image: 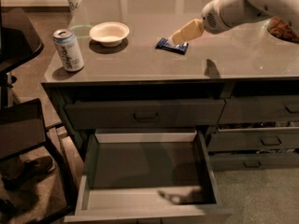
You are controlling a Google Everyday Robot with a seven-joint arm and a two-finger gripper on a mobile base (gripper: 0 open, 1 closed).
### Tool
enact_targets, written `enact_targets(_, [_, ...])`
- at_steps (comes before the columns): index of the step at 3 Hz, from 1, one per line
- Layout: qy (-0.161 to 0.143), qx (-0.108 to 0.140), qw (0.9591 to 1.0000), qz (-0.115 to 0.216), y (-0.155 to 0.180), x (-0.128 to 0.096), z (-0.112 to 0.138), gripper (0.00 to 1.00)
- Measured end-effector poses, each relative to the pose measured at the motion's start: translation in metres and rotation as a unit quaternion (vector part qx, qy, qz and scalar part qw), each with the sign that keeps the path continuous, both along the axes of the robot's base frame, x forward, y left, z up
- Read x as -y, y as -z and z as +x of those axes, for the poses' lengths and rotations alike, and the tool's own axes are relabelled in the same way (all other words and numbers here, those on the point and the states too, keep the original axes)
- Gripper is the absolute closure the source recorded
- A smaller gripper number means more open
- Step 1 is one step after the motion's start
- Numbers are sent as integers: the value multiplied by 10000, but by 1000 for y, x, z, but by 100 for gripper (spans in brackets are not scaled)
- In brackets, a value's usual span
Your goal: Place rxbar blueberry into middle drawer
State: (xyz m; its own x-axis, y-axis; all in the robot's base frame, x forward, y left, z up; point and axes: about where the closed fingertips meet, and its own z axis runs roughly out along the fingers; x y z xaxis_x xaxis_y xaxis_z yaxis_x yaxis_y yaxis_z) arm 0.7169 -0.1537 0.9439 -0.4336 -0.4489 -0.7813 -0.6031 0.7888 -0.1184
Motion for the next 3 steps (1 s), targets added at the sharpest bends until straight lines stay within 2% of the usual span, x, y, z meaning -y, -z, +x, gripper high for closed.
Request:
enact_targets(1, [-186,84,9997,160,22,-30,42,0])
enact_targets(2, [-283,58,9992,269,57,-51,79,0])
enact_targets(3, [-310,36,9990,305,61,-52,80,0])
